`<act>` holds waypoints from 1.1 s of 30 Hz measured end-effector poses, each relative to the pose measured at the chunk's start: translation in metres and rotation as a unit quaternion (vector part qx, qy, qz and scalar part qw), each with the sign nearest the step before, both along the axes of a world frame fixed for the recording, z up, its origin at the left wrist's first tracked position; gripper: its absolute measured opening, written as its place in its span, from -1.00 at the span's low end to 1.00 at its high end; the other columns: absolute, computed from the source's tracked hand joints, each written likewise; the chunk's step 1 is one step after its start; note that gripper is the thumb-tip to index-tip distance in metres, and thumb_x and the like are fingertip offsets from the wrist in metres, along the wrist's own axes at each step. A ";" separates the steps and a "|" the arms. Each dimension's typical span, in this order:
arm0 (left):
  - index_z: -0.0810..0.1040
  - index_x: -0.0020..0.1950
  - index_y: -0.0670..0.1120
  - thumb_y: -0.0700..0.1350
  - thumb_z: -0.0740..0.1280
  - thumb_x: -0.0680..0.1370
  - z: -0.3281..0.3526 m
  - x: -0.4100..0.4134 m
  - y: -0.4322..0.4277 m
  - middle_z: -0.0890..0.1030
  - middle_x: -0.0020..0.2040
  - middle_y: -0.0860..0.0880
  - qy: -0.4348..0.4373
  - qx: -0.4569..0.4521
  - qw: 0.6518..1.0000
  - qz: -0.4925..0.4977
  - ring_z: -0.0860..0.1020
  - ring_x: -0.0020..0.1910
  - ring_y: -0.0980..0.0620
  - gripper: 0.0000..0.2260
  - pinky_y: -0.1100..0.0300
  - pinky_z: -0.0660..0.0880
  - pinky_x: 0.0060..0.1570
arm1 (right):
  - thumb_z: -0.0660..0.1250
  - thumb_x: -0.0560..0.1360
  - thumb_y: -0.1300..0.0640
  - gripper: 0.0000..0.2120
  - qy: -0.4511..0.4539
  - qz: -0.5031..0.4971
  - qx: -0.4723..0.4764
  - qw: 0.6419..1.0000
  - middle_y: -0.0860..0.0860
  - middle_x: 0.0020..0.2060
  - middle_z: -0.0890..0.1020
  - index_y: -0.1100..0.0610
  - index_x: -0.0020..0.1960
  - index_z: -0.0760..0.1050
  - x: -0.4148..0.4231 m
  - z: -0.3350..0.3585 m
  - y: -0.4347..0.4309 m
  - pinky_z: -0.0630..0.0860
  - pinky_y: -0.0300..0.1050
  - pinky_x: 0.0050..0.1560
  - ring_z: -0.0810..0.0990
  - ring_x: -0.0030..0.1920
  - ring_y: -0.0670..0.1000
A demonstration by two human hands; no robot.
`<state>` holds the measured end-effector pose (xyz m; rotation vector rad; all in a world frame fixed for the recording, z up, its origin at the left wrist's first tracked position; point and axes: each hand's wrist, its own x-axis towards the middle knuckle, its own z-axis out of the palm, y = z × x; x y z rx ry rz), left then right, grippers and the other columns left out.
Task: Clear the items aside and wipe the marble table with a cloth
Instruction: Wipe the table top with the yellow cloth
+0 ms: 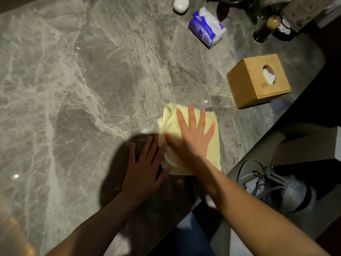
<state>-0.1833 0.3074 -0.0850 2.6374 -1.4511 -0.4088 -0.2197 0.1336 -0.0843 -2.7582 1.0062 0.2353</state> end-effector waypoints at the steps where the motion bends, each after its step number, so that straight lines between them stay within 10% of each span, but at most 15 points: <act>1: 0.10 0.53 -0.03 0.17 0.05 0.54 0.000 0.000 0.000 0.21 0.52 -0.12 -0.002 0.003 1.000 -0.002 0.17 0.51 -0.08 -0.40 -0.29 0.05 0.39 | 0.04 0.41 -0.44 -0.23 -0.006 0.006 -0.001 1.000 -0.03 0.57 -0.08 -0.20 0.52 -0.07 0.015 0.000 -0.011 -0.23 0.45 0.37 -0.21 0.55 0.20; 19: 0.15 0.52 0.01 0.22 0.11 0.52 0.001 0.001 -0.002 0.16 0.54 -0.04 -0.017 0.012 1.000 0.006 0.13 0.52 -0.06 -0.39 -0.25 0.07 0.39 | -0.03 0.49 -0.40 -0.30 -0.046 0.078 -0.010 0.996 0.00 0.57 -0.06 -0.17 0.54 -0.06 0.133 -0.002 -0.096 -0.25 0.42 0.43 -0.21 0.55 0.21; 33: 0.20 0.49 0.01 0.25 -0.02 0.50 0.003 0.025 0.175 0.25 0.51 -0.05 -0.046 0.065 0.973 0.215 0.13 0.48 -0.06 -0.39 -0.32 0.15 0.33 | 0.01 0.41 -0.45 -0.25 -0.004 0.229 0.006 0.973 0.01 0.57 -0.02 -0.23 0.53 -0.05 -0.040 0.008 0.083 -0.14 0.44 0.42 -0.19 0.54 0.23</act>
